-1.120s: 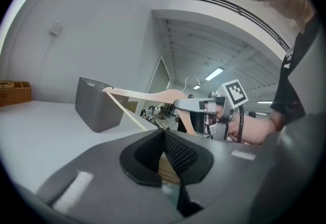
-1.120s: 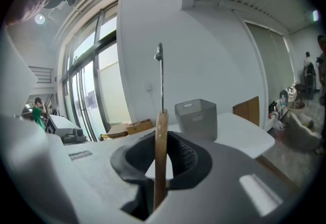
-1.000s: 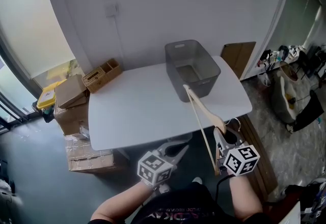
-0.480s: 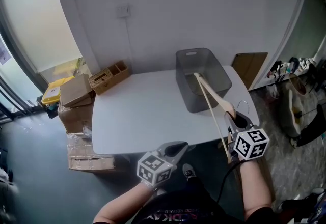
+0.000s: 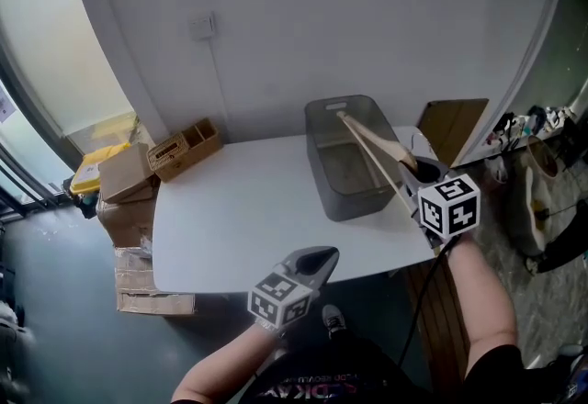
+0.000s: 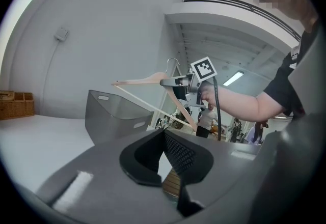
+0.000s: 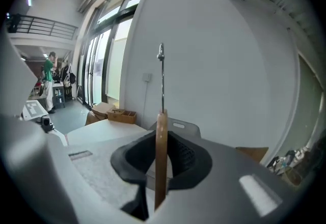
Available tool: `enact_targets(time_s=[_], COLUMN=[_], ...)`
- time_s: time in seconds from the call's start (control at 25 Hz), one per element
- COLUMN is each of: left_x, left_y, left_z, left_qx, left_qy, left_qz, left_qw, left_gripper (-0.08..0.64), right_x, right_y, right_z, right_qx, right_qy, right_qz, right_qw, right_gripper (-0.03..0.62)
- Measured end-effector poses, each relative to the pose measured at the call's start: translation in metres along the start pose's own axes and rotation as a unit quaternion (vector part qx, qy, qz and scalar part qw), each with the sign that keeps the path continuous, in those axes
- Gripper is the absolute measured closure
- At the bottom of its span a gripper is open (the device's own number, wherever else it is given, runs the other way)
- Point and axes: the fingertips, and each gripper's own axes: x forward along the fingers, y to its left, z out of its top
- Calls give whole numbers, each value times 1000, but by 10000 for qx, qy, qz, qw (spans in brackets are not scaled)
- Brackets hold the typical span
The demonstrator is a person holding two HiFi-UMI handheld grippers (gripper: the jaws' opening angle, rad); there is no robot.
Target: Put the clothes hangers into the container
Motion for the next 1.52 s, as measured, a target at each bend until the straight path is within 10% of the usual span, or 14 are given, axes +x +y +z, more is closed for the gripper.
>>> enact_targets(time_s=[0.84,1.52], left_x=[92,115], left_y=[66,82], left_z=[6,-8], left_qx=[-99,-200], left_qy=[310,643], left_qz=[689,744], left_qw=[9971,9950], left_gripper=[555,555], right_x=[203,264], right_y=[-22,-9], right_z=[-18,-56], right_qx=[-1758,-2118], right_qy=[2022,2381], right_qz=[1152,1324], right_qw=[9565,9386], right_gripper=[535,535])
